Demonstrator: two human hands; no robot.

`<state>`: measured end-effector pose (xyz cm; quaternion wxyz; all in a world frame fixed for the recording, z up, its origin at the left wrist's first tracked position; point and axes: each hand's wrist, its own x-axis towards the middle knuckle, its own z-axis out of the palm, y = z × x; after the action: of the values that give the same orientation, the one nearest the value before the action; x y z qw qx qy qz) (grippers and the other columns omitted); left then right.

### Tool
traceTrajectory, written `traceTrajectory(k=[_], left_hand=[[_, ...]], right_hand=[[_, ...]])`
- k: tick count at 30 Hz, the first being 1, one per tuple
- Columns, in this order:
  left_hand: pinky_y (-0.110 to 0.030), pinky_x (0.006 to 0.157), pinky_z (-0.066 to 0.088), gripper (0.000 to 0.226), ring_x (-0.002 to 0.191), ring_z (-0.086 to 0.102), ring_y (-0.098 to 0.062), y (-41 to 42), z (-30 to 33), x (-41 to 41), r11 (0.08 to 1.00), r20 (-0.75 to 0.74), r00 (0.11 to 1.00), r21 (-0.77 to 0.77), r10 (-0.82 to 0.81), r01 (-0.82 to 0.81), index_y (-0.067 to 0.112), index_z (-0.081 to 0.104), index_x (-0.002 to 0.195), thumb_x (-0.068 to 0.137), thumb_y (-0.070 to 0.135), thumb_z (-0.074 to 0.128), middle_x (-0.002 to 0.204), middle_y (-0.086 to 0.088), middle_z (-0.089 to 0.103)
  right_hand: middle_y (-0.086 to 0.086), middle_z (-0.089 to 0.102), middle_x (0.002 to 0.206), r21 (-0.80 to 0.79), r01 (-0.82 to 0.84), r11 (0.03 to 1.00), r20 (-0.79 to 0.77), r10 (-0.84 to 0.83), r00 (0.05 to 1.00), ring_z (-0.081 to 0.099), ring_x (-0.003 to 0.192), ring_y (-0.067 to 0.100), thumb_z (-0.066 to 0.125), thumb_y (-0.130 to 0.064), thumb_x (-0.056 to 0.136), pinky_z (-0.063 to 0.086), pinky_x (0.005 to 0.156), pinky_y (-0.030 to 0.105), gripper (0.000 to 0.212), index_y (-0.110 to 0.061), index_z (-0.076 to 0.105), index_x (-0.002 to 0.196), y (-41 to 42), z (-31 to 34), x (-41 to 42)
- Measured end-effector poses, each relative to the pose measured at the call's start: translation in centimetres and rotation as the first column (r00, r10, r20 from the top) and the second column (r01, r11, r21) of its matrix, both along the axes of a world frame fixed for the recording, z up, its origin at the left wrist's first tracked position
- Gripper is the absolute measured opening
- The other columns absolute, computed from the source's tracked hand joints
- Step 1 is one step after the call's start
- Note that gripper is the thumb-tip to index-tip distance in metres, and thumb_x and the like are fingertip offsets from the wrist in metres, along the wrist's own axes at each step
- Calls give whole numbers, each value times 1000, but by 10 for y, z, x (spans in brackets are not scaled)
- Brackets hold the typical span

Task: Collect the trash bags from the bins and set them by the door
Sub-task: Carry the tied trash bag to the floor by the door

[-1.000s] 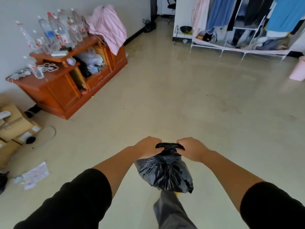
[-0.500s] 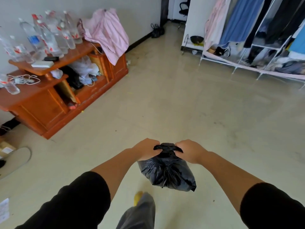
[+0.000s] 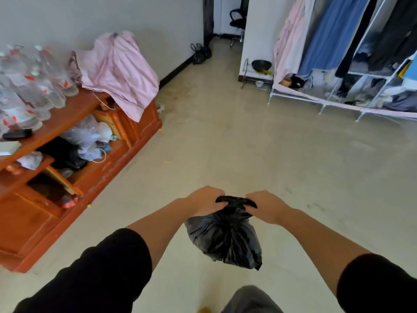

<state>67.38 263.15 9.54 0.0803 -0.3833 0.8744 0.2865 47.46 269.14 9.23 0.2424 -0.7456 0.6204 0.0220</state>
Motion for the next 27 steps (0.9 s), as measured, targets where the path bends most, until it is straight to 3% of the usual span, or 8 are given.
traceTrajectory(k=[8, 14, 21, 27], left_hand=[[-30, 65, 35, 23, 73, 47, -21, -204, -23, -48, 999, -11, 999, -3, 51, -51, 18, 46, 82, 98, 34, 43, 69, 8, 44], [-32, 65, 34, 26, 75, 49, -24, -362, -23, -90, 988, -15, 988, 28, 152, -151, 13, 48, 84, 98, 34, 43, 80, -4, 52], [-33, 68, 36, 24, 78, 49, -24, -523, -19, -110, 984, -6, 984, 25, 178, -178, 15, 47, 85, 99, 34, 43, 82, -3, 51], [-35, 70, 39, 25, 78, 50, -24, -690, -32, -105, 987, -24, 986, 14, 162, -162, 15, 47, 83, 98, 34, 43, 81, -3, 52]], right_hand=[[-8, 42, 64, 4, -46, 999, -19, 46, 999, 48, 69, 22, 44, -29, 96, 31, 52, 24, 31, -27, 37, 65, -212, -20, -51], [-7, 42, 64, 9, -128, 992, -21, 128, 992, 47, 66, 21, 45, -30, 96, 31, 53, 26, 33, -26, 35, 64, -387, -15, -96], [-10, 39, 63, 4, -196, 981, -44, 196, 980, 43, 63, 18, 45, -27, 96, 29, 52, 22, 37, -29, 31, 62, -557, -11, -117], [-8, 42, 64, 10, -154, 988, -50, 154, 987, 46, 67, 21, 47, -28, 95, 33, 55, 28, 36, -30, 33, 62, -731, -23, -113]])
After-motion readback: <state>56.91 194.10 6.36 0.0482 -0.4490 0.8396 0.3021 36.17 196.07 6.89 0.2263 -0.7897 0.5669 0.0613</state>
